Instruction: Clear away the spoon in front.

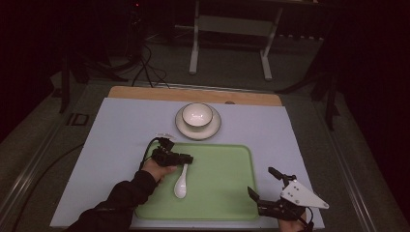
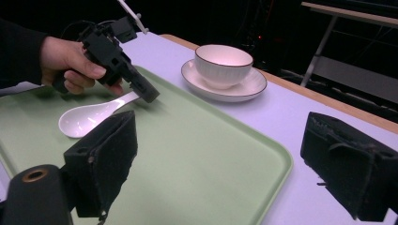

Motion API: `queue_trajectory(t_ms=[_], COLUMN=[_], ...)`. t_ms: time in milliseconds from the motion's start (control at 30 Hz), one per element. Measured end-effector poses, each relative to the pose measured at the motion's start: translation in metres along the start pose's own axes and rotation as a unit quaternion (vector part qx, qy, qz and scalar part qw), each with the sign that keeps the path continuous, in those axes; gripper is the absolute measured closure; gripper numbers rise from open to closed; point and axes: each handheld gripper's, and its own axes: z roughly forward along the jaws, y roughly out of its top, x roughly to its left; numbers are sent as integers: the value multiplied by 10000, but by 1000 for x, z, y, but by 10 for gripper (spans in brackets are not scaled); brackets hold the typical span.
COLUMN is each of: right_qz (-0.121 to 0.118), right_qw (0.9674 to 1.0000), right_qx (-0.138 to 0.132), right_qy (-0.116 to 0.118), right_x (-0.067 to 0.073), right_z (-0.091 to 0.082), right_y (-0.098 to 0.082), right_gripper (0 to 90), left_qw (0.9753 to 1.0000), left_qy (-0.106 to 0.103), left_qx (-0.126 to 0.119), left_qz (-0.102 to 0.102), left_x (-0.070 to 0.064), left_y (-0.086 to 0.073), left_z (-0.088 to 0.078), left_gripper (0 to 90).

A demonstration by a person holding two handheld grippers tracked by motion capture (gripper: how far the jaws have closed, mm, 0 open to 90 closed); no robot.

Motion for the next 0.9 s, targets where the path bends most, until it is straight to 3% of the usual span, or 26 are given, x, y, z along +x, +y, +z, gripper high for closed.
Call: queue_trajectory(t_ms=[100, 233, 333, 467, 667, 800, 900], right_qz=[-14, -18, -27, -9, -28, -17, -28], right_qw=[10000, 10000, 10000, 10000, 10000, 10000, 10000], right_qx=[13, 21, 30, 26, 27, 31, 37], right_qy=[14, 24, 33, 37, 33, 45, 36], right_x=[1, 1, 2, 1, 2, 1, 2], right_z=[1, 1, 1, 1, 1, 1, 1], right_y=[0, 0, 0, 0, 0, 0, 0], right_gripper=[112, 112, 112, 112, 112, 112, 112], left_qw=[9999, 9998, 9990, 9981, 9981, 9982, 9976], left_qy=[152, 208, 393, 526, 465, 256, 212], left_qx=[44, 0, 17, -4, -67, 121, 297], left_qz=[29, 35, 232, 325, 406, 534, 580], left_x=[3, 4, 3, 3, -3, -12, -15], left_y=[-3, -3, -3, -3, -2, -3, -4], left_z=[0, -1, -4, -7, -13, -10, -4], left_gripper=[675, 625, 612, 612, 654, 777, 803])
